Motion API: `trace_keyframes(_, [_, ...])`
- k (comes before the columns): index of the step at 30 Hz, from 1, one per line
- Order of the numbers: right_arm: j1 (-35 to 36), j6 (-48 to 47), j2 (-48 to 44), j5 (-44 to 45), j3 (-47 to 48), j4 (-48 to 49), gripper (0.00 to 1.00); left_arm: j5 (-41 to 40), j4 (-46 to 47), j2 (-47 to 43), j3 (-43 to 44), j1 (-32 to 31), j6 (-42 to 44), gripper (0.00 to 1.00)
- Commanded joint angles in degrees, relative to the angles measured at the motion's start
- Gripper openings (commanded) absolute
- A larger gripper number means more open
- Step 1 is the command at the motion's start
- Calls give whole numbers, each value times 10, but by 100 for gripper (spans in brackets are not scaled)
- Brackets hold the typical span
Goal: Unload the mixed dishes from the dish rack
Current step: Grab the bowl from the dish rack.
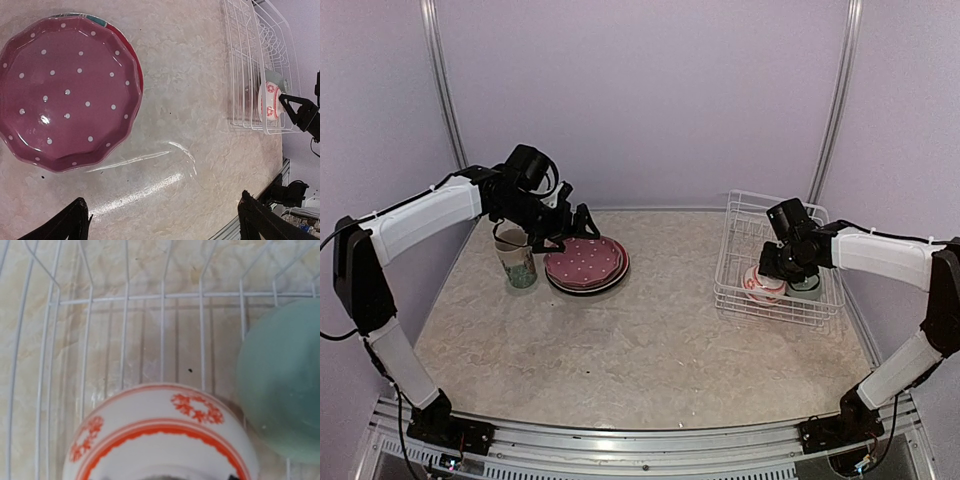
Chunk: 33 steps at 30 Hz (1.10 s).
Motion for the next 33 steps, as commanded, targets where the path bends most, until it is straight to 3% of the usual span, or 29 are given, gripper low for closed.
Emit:
trace_keyframes(1, [-2,3,-17,13,0,26,11,-9,-5,4,9,-10,14,99])
trace_keyframes(6, [-6,-1,-22,10,3,24,11,11,20,-16,-6,-16,16,99])
trace_keyframes(11, [-19,-14,-33,-10,11,24,11,106,105,-48,-46,-16,-21,99])
trace_keyframes(16, [-31,-23,-49,-47,12,42,11,188,151,-36,-28,-28,-95,99])
trace_keyframes(25, [-48,-25,-50,-105,8,76,11,270,324,41,-10,-82,-216,98])
trace_keyframes(33, [-80,-18,-82,-177,-22,122,11,297,397,167,97,-130,-259,94])
